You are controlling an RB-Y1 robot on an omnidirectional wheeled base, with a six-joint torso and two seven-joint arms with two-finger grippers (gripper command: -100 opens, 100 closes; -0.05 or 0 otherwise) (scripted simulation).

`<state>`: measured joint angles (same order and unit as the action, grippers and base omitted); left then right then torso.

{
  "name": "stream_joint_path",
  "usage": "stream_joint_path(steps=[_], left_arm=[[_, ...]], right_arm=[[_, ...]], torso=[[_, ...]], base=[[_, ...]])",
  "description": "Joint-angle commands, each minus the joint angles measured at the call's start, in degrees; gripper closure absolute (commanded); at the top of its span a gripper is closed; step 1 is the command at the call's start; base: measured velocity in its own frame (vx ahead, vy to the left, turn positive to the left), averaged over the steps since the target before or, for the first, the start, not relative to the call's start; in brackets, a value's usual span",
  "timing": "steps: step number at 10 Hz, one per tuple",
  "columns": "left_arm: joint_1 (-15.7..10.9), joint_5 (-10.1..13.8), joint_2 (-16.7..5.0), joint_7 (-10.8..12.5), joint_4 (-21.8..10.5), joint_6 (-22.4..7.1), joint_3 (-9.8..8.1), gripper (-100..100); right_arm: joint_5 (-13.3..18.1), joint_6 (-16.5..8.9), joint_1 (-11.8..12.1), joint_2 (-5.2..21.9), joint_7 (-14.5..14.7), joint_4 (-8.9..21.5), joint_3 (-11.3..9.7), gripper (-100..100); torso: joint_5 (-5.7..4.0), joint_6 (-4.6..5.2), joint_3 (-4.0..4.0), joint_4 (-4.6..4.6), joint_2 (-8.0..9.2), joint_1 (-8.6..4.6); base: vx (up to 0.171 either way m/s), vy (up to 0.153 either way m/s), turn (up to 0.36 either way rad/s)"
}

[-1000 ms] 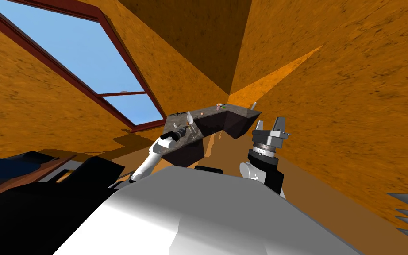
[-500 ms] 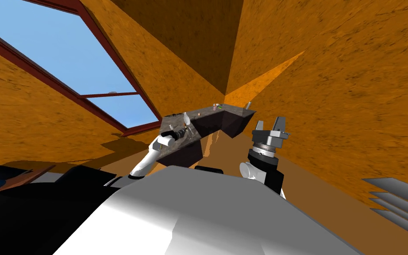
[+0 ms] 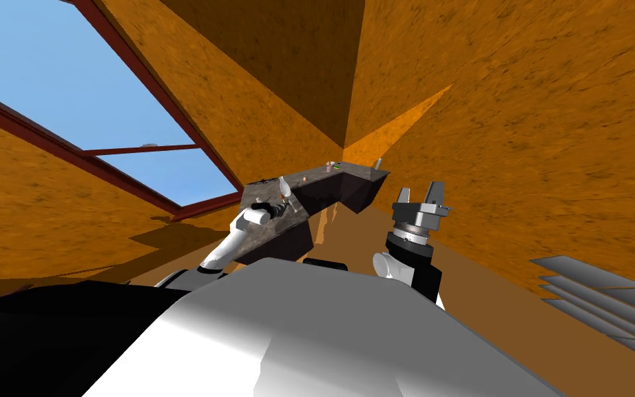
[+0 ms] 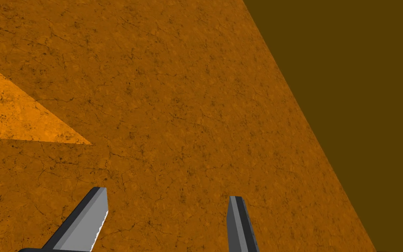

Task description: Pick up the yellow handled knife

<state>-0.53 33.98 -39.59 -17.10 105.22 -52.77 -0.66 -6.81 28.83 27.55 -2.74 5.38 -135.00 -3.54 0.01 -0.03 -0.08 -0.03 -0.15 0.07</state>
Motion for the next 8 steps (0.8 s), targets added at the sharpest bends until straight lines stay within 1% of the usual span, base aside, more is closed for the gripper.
stream_joint_path(steps=[1, 2, 3, 4, 5, 6, 7, 8], left_arm=[[-0.42, 0.16, -0.45, -0.51, -0.91, -2.51, 0.1, -100], [-1.27, 0.68, -1.54, -1.46, -2.6, -4.36, 0.18, -100], [-1.27, 0.68, -1.54, -1.46, -2.6, -5.49, 0.18, -100], [-2.09, 1.16, -2.58, -2.4, -4.26, -7.28, 0.27, -100], [-2.09, 1.16, -2.58, -2.4, -4.26, -8.37, 0.27, -100], [-2.86, 1.6, -3.57, -3.3, -5.85, -10.16, 0.36, -100], [-2.86, 1.6, -3.57, -3.3, -5.85, -11.12, 0.36, -100], [-3.6, 2.02, -4.52, -4.16, -7.36, -13.24, 0.46, -100]], right_arm=[[0.0, 0.0, 0.0, 0.0, 0.0, 0.0, 0.0, 0], [0.0, 0.0, 0.01, 0.0, 0.0, 0.0, 0.0, 0], [0.0, 0.0, 0.0, 0.0, 0.0, 0.0, 0.0, 0], [0.0, 0.0, 0.01, 0.0, 0.0, 0.0, 0.0, 0], [0.0, 0.0, 0.0, 0.0, 0.0, 0.0, 0.0, 0], [0.0, 0.0, 0.01, 0.0, 0.0, 0.0, 0.0, 0], [0.0, 0.0, 0.0, 0.0, 0.0, 0.0, 0.0, 0], [0.0, 0.0, 0.01, 0.0, 0.0, 0.0, 0.0, 0]], torso=[[0.0, 0.0, 0.0, 0.0, 0.0, 0.0], [0.01, -0.04, 0.0, 0.0, 0.02, 0.0], [0.0, -0.01, 0.0, 0.0, -0.01, 0.0], [0.01, -0.04, 0.0, 0.0, 0.0, 0.0], [0.0, -0.01, -0.02, -0.01, -0.04, -0.02], [0.0, -0.04, 0.0, -0.01, 0.0, -0.01], [0.0, -0.01, -0.02, -0.01, -0.03, 0.01], [0.01, -0.04, -0.01, -0.01, -0.01, 0.01]], base=[[0.032, 0.009, -0.064], [0.041, 0.007, -0.145], [0.04, 0.008, -0.07], [0.048, 0.001, -0.139], [0.037, 0.008, -0.088], [0.046, 0.013, -0.133], [0.039, 0.015, -0.093], [0.037, 0.012, -0.133]])
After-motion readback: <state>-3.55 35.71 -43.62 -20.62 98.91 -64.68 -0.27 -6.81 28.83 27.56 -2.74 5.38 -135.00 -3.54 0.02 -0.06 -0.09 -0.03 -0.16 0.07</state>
